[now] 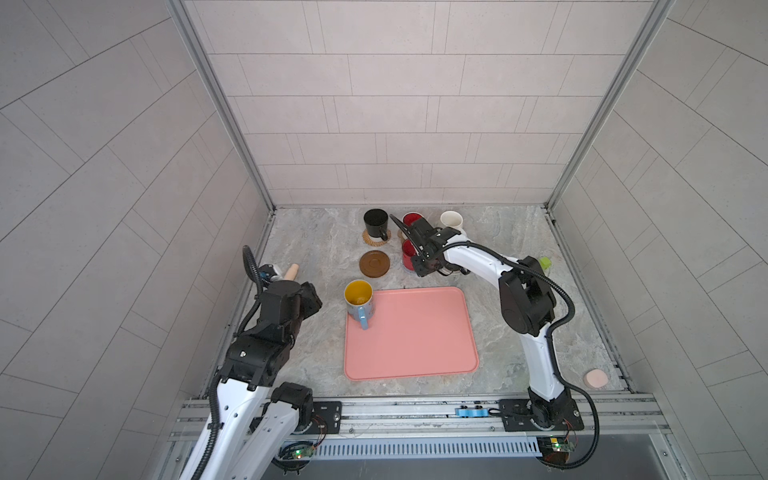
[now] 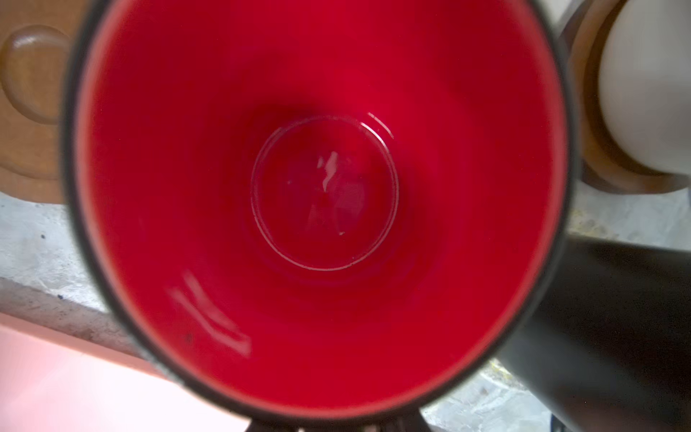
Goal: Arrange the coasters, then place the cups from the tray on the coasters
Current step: 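Open the right gripper and raise it off the red mug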
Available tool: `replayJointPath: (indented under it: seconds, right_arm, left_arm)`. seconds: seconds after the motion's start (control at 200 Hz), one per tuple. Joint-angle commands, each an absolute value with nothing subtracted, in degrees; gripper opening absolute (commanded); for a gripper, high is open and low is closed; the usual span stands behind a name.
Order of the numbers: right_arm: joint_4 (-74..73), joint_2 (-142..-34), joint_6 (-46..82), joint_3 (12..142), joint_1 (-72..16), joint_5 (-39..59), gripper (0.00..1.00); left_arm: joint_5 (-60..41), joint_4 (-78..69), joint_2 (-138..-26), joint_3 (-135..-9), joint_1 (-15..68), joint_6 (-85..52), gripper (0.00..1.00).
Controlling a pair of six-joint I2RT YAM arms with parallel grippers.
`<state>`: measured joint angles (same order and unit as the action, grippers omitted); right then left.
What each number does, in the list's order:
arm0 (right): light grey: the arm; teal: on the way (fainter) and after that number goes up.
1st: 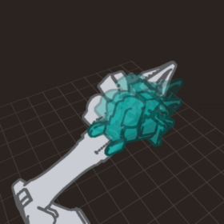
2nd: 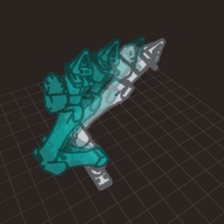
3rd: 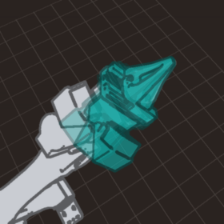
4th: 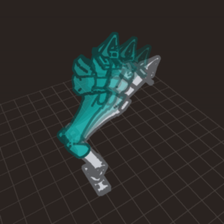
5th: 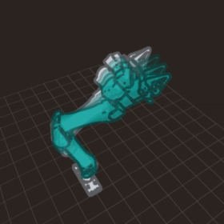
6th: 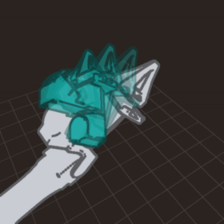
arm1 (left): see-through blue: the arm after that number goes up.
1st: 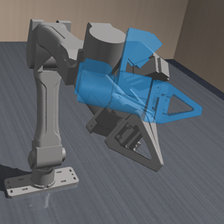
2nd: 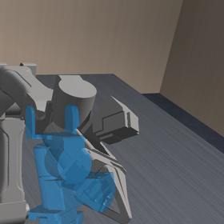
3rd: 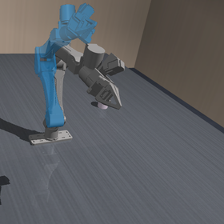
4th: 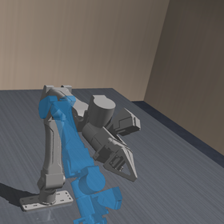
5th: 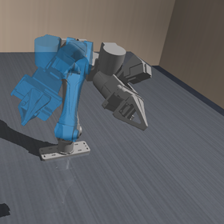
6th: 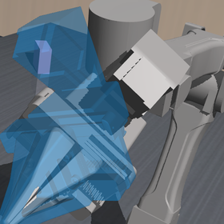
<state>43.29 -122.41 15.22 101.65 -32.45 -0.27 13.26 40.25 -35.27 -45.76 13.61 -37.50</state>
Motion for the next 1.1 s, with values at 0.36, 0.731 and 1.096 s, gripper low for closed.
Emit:
replayJointPath:
  seconds: [0.36, 0.731, 1.096]
  right_arm:
    - [44.80, -111.22, 15.64, 99.34, -32.20, 0.00, 0.44]
    - [46.82, -100.48, 17.08, 96.70, -31.64, -2.66, 0.47]
    - [46.01, -92.77, 20.11, 89.20, -31.38, -3.41, 0.47]
  left_arm:
    - [13.34, 41.74, -34.63, -48.42, 13.30, -37.12, 0.66]
    - [9.52, 44.19, -35.18, -49.37, 13.27, -37.09, 0.65]
    - [0.17, 48.67, -39.65, -49.51, 19.09, -40.02, 0.63]
